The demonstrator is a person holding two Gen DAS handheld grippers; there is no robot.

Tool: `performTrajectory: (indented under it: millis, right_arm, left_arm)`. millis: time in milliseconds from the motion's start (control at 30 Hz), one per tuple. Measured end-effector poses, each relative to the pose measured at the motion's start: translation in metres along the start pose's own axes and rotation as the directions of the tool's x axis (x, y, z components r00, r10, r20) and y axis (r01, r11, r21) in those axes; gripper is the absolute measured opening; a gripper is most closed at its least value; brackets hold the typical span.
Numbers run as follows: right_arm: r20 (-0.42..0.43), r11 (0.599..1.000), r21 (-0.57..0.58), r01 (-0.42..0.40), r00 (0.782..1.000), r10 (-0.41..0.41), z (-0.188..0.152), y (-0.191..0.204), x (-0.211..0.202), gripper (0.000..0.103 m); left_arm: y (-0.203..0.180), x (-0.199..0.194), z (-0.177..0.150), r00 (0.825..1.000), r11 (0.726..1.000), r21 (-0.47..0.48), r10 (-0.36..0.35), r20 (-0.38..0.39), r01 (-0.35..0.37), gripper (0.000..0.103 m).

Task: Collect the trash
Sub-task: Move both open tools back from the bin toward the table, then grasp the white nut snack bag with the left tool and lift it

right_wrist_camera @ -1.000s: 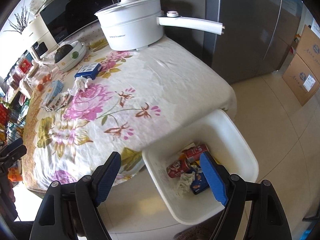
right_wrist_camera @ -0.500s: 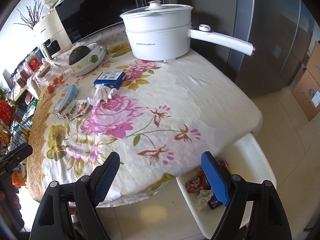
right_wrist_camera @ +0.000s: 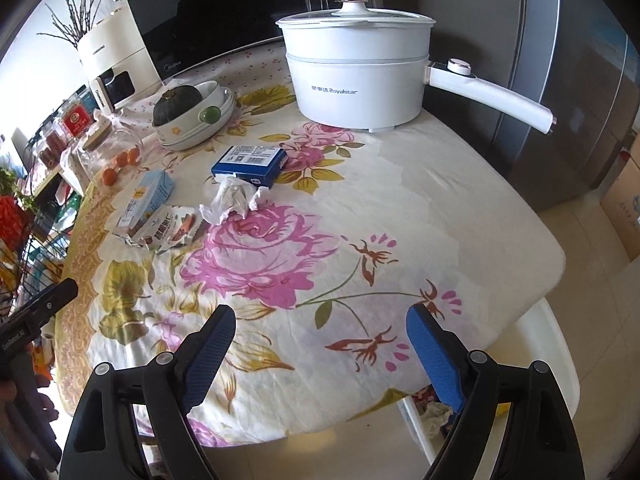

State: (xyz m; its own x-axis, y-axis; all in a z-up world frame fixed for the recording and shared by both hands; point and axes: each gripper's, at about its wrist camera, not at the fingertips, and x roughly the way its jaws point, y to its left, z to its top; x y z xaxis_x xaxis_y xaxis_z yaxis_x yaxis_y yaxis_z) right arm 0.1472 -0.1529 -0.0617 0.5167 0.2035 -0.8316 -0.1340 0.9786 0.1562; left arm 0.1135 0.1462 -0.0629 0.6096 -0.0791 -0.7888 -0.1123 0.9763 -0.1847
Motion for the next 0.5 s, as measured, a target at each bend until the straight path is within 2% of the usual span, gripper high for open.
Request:
performTrajectory:
  millis: [100, 200, 300, 500]
  right_arm:
    - [0.026, 1.000, -0.010, 0.011, 1.000, -0.011, 0.007, 0.003, 0.005, 0.103]
    - [0.038, 0.998, -0.043, 0.045, 0.998, -0.044, 0.017, 0.003, 0.009, 0.103]
    - [0.051, 0.994, -0.081, 0.075, 0.996, -0.071, 0.027, 0.002, 0.017, 0.103]
    - [0.033, 0.993, -0.102, 0.062, 0.998, -0.058, 0.044, 0.000, 0.043, 0.103]
  left_arm:
    - [0.002, 0.011, 0.006, 1.000, 1.000, -0.001, -0.002, -0.025, 0.002, 0.103]
    - [0.003, 0.021, 0.010, 0.998, 0.998, 0.043, 0.056, -0.013, -0.055, 0.103]
    - [0.005, 0.037, 0.013, 0.996, 0.994, 0.085, 0.079, -0.037, -0.075, 0.103]
    - [0.001, 0.073, 0.023, 0.993, 0.994, 0.103, 0.041, -0.110, -0.030, 0.103]
